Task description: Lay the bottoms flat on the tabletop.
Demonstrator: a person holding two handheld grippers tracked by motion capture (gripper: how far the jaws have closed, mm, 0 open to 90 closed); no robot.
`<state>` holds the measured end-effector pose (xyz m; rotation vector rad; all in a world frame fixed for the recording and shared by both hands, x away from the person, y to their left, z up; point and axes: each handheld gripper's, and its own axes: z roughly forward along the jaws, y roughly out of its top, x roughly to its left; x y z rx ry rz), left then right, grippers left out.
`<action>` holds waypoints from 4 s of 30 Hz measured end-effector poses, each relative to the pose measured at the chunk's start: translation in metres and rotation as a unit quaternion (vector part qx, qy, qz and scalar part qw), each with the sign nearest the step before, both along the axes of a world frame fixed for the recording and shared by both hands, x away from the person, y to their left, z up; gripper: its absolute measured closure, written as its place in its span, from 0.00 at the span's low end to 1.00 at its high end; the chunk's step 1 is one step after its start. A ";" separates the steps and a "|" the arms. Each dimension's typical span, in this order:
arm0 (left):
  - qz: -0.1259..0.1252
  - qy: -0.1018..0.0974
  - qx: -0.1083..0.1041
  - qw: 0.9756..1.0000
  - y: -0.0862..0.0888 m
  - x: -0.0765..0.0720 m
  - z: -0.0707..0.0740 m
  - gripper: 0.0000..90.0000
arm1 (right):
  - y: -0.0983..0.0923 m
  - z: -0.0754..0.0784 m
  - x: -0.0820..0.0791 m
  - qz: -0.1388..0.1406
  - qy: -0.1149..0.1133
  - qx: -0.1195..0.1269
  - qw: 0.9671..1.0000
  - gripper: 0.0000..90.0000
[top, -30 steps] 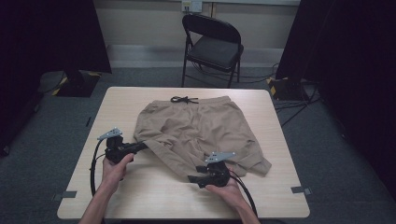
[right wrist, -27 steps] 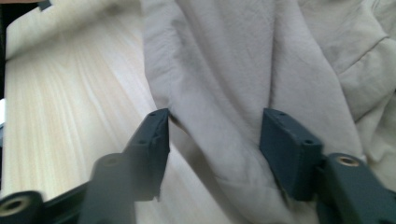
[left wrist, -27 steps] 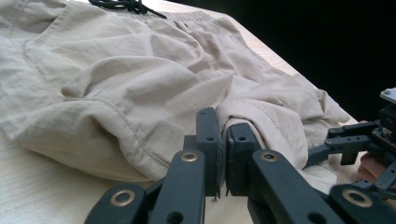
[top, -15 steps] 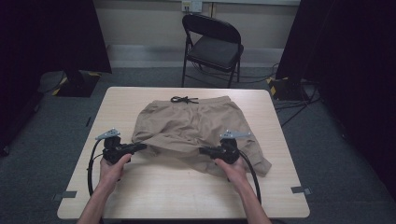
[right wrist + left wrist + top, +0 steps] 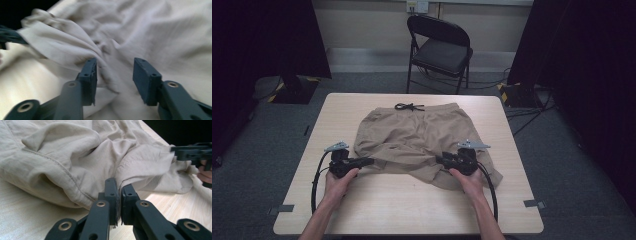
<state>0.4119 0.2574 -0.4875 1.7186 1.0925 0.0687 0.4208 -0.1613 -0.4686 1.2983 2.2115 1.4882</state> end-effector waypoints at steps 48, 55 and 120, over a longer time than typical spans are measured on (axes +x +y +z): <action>0.005 -0.050 -0.012 0.999 0.033 -0.038 0.028 0.95 | 0.037 0.018 -0.039 0.114 -0.012 0.013 0.993 0.93; 0.011 -0.061 -0.008 0.998 0.050 -0.058 0.036 0.96 | 0.052 0.024 -0.060 0.151 -0.016 0.022 0.988 0.93; -0.006 0.012 0.108 0.994 0.078 -0.101 -0.014 0.81 | 0.110 -0.033 -0.128 0.237 0.050 -0.041 0.969 0.61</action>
